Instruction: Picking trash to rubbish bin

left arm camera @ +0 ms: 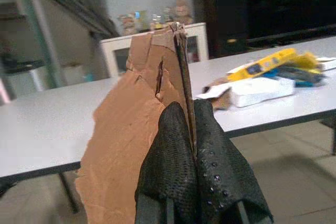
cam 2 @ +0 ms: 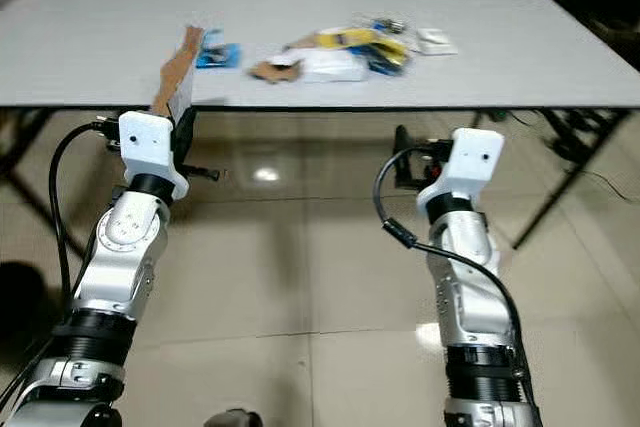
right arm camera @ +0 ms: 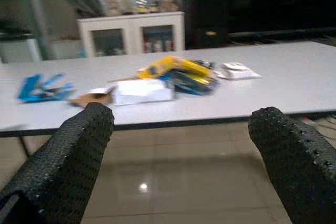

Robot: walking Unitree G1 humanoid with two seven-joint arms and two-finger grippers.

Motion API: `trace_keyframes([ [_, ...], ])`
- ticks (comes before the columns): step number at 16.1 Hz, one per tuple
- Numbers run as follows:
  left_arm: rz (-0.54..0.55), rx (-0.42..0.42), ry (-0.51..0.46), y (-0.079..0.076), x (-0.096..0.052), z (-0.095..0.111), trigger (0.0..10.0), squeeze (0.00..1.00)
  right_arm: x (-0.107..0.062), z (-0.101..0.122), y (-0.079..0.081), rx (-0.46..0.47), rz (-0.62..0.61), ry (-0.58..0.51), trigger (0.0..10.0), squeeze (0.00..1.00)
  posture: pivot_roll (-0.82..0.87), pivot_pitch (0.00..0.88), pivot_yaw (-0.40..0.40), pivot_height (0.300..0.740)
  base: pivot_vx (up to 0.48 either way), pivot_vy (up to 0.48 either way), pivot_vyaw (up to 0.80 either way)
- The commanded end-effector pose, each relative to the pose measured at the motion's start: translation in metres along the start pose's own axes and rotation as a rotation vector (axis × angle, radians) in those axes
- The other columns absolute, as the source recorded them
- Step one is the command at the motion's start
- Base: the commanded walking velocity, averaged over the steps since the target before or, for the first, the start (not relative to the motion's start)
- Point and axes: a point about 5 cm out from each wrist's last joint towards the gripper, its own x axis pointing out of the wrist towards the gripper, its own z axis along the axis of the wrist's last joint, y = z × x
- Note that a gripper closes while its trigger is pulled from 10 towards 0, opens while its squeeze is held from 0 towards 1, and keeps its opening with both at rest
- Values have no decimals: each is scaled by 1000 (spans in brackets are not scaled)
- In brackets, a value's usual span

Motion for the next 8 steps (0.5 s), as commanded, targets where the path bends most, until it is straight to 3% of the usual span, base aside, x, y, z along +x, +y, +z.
trace_keyframes([
  [1, -3, -2, -18, -1, -1, 3, 10000, 0, -2, -1, -2, -10, -6, -2, 10000, 0, -13, 0, -16, 740, 0, 0, 800],
  [8, 2, -8, -19, -3, 1, 4, 10000, 0, 0, 0, -1, -3, 1, -7, 10000, 0, -14, 3, -19, 740, 0, 0, 800],
])
